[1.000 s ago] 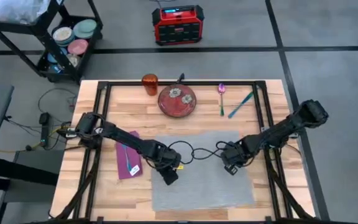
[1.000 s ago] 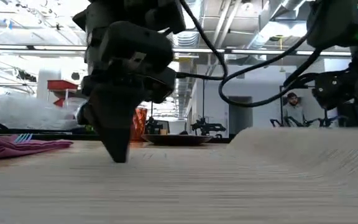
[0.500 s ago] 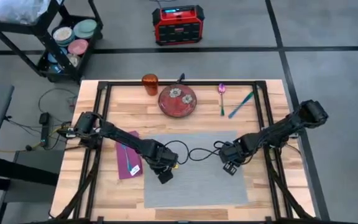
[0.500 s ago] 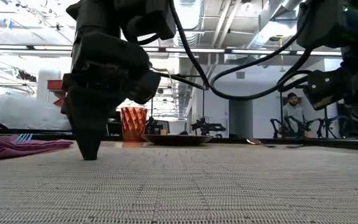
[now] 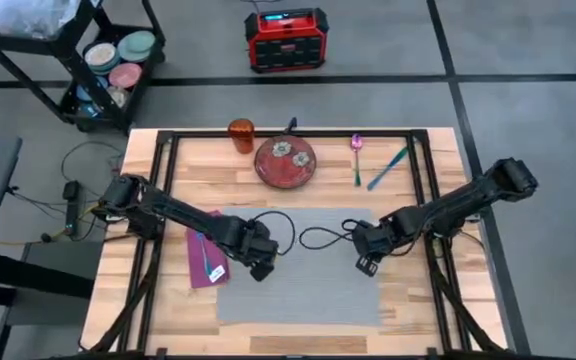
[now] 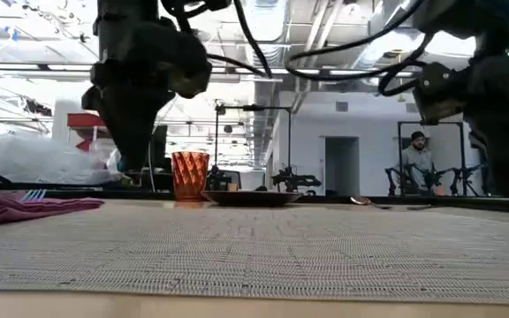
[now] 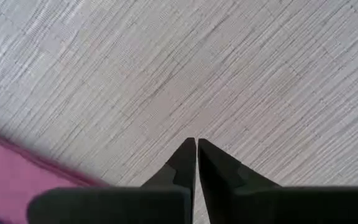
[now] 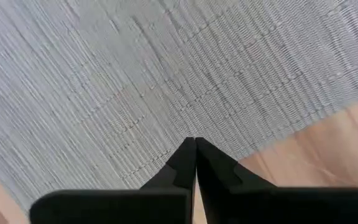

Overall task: Set table place
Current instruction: Put the red plate on the left of the gray placemat

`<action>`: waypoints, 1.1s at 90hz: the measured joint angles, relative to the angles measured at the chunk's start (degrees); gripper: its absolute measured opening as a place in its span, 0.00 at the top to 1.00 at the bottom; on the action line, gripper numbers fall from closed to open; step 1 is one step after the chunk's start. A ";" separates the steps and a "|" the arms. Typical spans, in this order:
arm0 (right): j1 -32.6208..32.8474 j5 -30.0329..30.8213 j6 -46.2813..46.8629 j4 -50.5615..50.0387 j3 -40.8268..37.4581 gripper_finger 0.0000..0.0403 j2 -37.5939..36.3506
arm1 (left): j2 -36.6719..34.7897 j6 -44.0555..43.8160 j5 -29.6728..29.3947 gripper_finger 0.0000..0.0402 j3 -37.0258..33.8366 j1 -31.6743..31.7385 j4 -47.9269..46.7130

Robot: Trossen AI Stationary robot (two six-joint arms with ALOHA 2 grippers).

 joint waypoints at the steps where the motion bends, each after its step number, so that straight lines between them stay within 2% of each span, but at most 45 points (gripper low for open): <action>1: -0.08 -0.01 0.00 -0.24 0.00 1.00 -0.04 | -0.18 -0.12 -0.05 1.00 0.00 0.01 0.00; 17: -0.21 -0.13 -1.01 -0.70 0.00 1.00 -0.26 | -1.25 -0.45 -2.02 1.00 0.09 0.08 -0.06; 26: -2.49 1.11 -4.55 0.09 0.60 1.00 -1.33 | -3.53 -0.24 -5.87 1.00 0.11 0.69 0.28; 43: -10.95 8.46 -11.98 2.67 3.96 1.00 -6.21 | -9.66 5.90 -13.59 1.00 0.14 6.26 4.38; 52: -17.52 14.62 -16.55 8.65 4.55 1.00 -9.91 | -13.37 10.99 -15.45 1.00 0.26 10.17 7.18; 60: -25.04 14.96 -18.22 15.34 4.57 1.00 -13.09 | -16.59 12.28 -16.15 1.00 0.26 13.88 7.67; 69: -34.36 10.16 -20.74 20.27 4.61 1.00 -15.17 | -20.98 11.68 -18.87 1.00 0.28 16.96 6.10; 81: -45.43 -3.42 -23.46 26.06 4.61 1.00 -13.97 | -25.72 10.90 -25.98 1.00 -0.67 19.60 4.67; 92: -51.88 -14.23 -24.24 32.11 4.61 0.99 -9.84 | -30.04 4.02 -25.62 1.00 -4.17 23.26 6.25; 99: -54.58 -20.55 -23.42 35.62 4.61 0.96 -6.56 | -33.45 -1.47 -23.55 1.00 -9.31 24.72 12.99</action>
